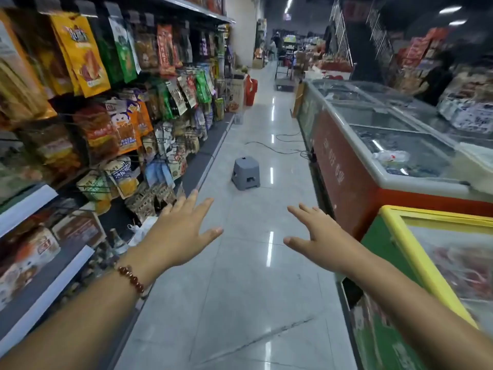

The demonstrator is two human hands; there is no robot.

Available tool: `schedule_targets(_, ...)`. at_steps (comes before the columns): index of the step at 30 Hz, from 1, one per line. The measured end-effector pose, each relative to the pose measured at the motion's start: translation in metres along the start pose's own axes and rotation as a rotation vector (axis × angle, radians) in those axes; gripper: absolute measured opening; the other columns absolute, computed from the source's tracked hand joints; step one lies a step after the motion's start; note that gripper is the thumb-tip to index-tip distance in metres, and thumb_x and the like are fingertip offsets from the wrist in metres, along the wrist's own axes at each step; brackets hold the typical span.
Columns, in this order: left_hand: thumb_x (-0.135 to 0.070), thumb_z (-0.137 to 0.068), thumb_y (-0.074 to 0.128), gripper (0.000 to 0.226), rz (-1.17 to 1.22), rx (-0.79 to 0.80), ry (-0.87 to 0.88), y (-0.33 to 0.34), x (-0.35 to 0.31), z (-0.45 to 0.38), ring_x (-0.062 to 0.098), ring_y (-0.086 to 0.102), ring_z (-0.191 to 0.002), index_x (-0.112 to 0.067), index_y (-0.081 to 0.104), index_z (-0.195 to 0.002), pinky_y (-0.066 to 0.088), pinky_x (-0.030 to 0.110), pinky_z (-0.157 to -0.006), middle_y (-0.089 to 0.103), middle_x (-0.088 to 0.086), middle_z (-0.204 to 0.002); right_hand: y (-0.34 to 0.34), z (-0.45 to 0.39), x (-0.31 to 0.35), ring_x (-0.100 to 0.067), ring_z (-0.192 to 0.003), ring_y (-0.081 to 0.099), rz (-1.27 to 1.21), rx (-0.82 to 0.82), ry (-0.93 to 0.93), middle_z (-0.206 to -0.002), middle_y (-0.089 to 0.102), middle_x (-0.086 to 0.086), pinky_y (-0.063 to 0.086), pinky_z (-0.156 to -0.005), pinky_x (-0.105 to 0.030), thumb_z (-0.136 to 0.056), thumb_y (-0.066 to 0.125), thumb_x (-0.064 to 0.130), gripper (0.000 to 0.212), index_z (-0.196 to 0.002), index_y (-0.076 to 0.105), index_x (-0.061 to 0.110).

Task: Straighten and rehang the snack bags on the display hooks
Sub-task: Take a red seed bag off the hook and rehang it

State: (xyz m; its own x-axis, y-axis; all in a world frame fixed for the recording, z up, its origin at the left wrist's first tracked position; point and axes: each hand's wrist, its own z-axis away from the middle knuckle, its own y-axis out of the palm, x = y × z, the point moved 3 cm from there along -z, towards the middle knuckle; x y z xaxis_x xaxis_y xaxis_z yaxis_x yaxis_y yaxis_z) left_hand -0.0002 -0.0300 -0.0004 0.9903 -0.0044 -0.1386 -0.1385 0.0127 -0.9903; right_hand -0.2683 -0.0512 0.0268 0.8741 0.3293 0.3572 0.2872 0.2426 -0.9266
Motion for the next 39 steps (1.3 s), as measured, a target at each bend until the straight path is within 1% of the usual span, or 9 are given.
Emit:
schedule_targets(4, -0.068, -0.094, 0.029, 0.076, -0.051, -0.025, 0.042, -0.011, 0.015, -0.071, 0.026, 0.004, -0.15, -0.03, 0.004, -0.156, 0.011, 0.045, -0.121, -0.002, 0.006, -0.164, -0.005, -0.058, 0.0, -0.021, -0.147, 0.02, -0.064, -0.01, 0.029, -0.163, 0.008, 0.006, 0.029, -0.115, -0.043, -0.095, 0.053, 0.05, 0.073, -0.155, 0.016, 0.034)
schedule_targets(8, -0.065, -0.095, 0.034, 0.077, -0.075, 0.062, 0.116, -0.001, 0.008, -0.132, 0.026, 0.001, -0.15, -0.032, -0.001, -0.156, 0.008, 0.046, -0.122, -0.006, 0.005, -0.164, -0.004, -0.107, -0.015, -0.025, -0.137, 0.038, -0.094, -0.006, 0.046, -0.163, 0.008, 0.009, 0.034, -0.11, -0.039, -0.094, 0.053, 0.052, 0.073, -0.154, 0.014, 0.038)
schedule_targets(11, -0.064, -0.094, 0.037, 0.078, -0.069, 0.119, 0.129, 0.012, 0.002, -0.189, 0.027, -0.002, -0.15, -0.034, -0.003, -0.155, 0.006, 0.046, -0.121, -0.012, 0.004, -0.163, -0.004, -0.153, -0.037, -0.016, -0.144, 0.028, -0.125, 0.004, 0.044, -0.163, 0.006, 0.011, 0.032, -0.114, -0.038, -0.094, 0.053, 0.052, 0.073, -0.154, 0.014, 0.039)
schedule_targets(16, -0.065, -0.094, 0.035, 0.079, -0.099, 0.132, 0.143, 0.028, -0.019, -0.308, 0.027, -0.003, -0.15, -0.033, -0.003, -0.155, 0.005, 0.047, -0.12, -0.013, 0.002, -0.163, -0.011, -0.25, -0.094, -0.008, -0.15, 0.002, -0.189, -0.018, 0.045, -0.163, 0.004, 0.013, 0.018, -0.121, -0.038, -0.094, 0.053, 0.051, 0.072, -0.154, 0.014, 0.039)
schedule_targets(23, -0.067, -0.094, 0.032, 0.078, -0.099, 0.076, 0.091, 0.007, -0.024, -0.479, 0.026, -0.001, -0.15, -0.032, -0.003, -0.155, 0.006, 0.045, -0.121, -0.007, 0.002, -0.164, -0.054, -0.416, -0.149, -0.011, -0.15, 0.005, -0.172, 0.002, 0.027, -0.163, 0.006, 0.01, 0.017, -0.12, -0.036, -0.096, 0.05, 0.05, 0.069, -0.154, 0.016, 0.034)
schedule_targets(27, -0.067, -0.094, 0.03, 0.077, -0.077, 0.099, -0.011, 0.013, 0.014, -0.531, 0.028, 0.0, -0.15, -0.032, 0.001, -0.155, 0.009, 0.048, -0.121, -0.004, 0.004, -0.164, -0.069, -0.5, -0.147, -0.017, -0.146, 0.021, -0.168, 0.046, -0.017, -0.162, 0.011, 0.009, 0.022, -0.118, -0.039, -0.096, 0.05, 0.049, 0.068, -0.154, 0.02, 0.032)
schedule_targets(31, -0.068, -0.093, 0.029, 0.077, -0.066, 0.123, -0.068, 0.031, 0.048, -0.592, 0.03, 0.0, -0.15, -0.031, 0.001, -0.155, 0.01, 0.049, -0.12, -0.005, 0.005, -0.164, -0.066, -0.581, -0.145, -0.021, -0.136, 0.037, -0.138, 0.12, -0.07, -0.16, 0.016, 0.011, 0.028, -0.114, -0.035, -0.096, 0.051, 0.048, 0.067, -0.153, 0.021, 0.031)
schedule_targets(36, -0.067, -0.094, 0.032, 0.078, -0.006, 0.135, -0.049, 0.044, 0.082, -0.708, 0.029, -0.003, -0.15, -0.03, 0.001, -0.155, 0.005, 0.049, -0.121, -0.008, 0.005, -0.164, -0.061, -0.706, -0.146, -0.018, -0.147, 0.019, -0.099, 0.137, -0.067, -0.163, 0.01, 0.005, 0.021, -0.118, -0.037, -0.095, 0.052, 0.051, 0.072, -0.155, 0.017, 0.033)
schedule_targets(39, -0.067, -0.094, 0.032, 0.078, -0.018, 0.141, -0.006, 0.041, 0.106, -0.786, 0.03, -0.002, -0.15, -0.03, 0.001, -0.155, 0.005, 0.048, -0.12, -0.009, 0.006, -0.164, -0.069, -0.78, -0.145, -0.018, -0.146, 0.02, -0.094, 0.125, -0.042, -0.163, 0.012, 0.003, 0.022, -0.118, -0.037, -0.095, 0.052, 0.05, 0.072, -0.155, 0.017, 0.033)
